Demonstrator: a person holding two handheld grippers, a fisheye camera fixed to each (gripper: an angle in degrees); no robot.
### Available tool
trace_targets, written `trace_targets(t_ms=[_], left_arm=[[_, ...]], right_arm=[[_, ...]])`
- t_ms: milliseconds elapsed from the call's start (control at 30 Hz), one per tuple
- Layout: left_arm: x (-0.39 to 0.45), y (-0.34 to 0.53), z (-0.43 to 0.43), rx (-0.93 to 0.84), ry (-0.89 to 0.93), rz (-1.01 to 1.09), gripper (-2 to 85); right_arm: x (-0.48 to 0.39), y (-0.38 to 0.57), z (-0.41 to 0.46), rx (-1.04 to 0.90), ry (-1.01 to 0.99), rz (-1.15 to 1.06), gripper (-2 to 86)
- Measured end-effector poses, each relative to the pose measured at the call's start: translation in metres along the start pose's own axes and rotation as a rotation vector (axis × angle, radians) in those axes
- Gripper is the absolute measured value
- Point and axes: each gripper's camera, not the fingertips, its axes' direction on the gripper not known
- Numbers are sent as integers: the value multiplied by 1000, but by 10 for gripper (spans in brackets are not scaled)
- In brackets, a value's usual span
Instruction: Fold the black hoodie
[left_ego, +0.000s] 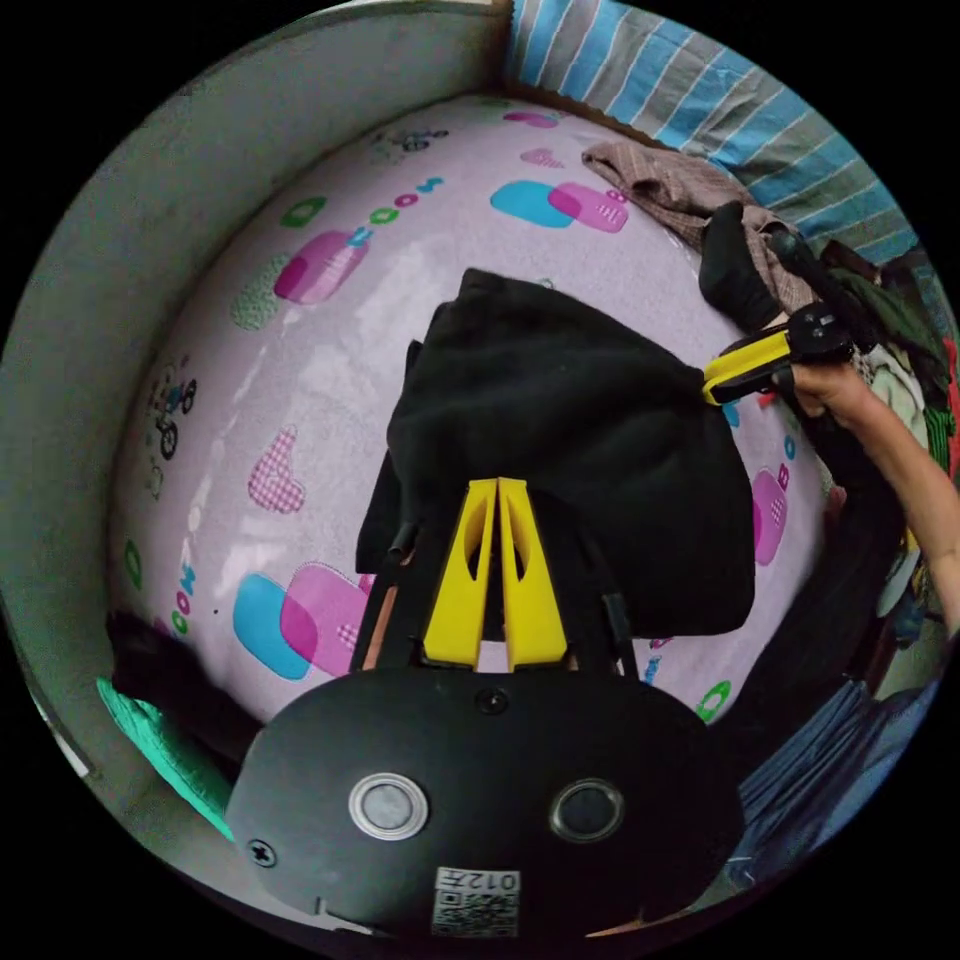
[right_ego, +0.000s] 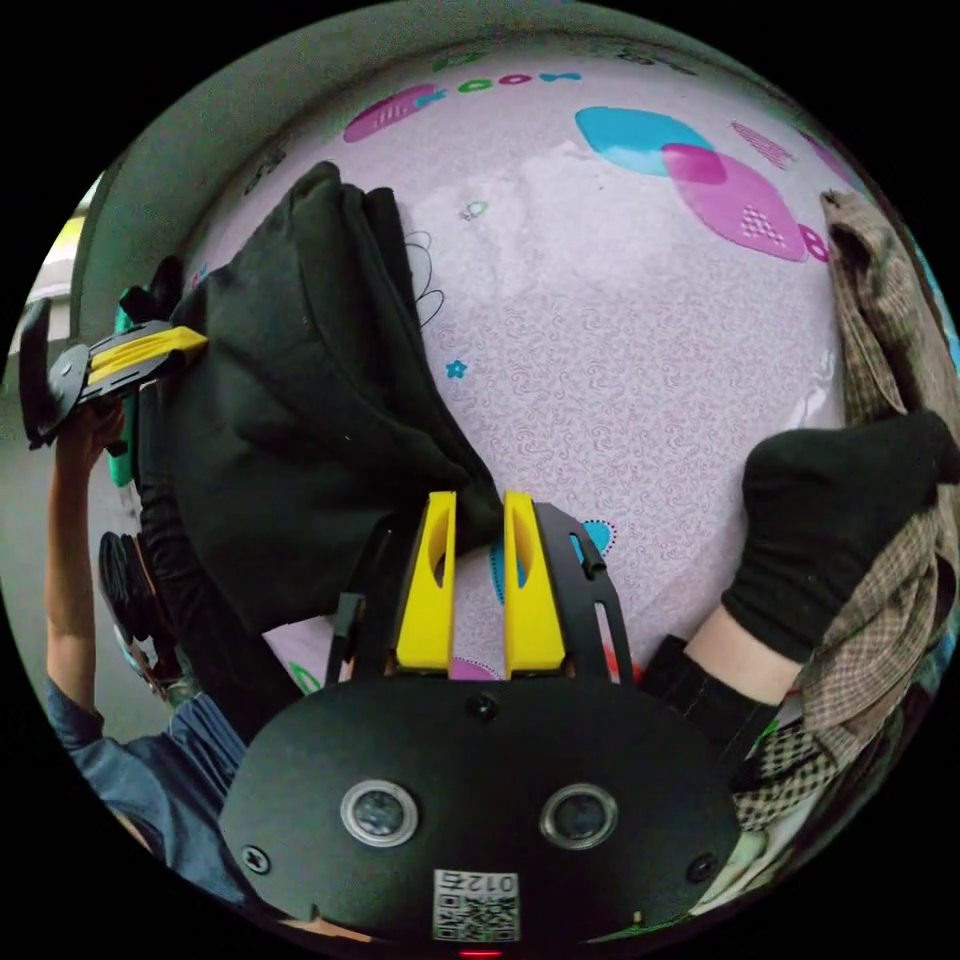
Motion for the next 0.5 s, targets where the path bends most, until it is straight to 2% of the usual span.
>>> trace_targets(t_ms=[267,500], left_arm=[[-6,44,6,26,-127,-30,2],[-24,123,7,-5,117,-132,-1]], right_arm=[[-16,-53,-16,-111,24,-162,66],[-45,-78,-25,-173,89,-330,65]])
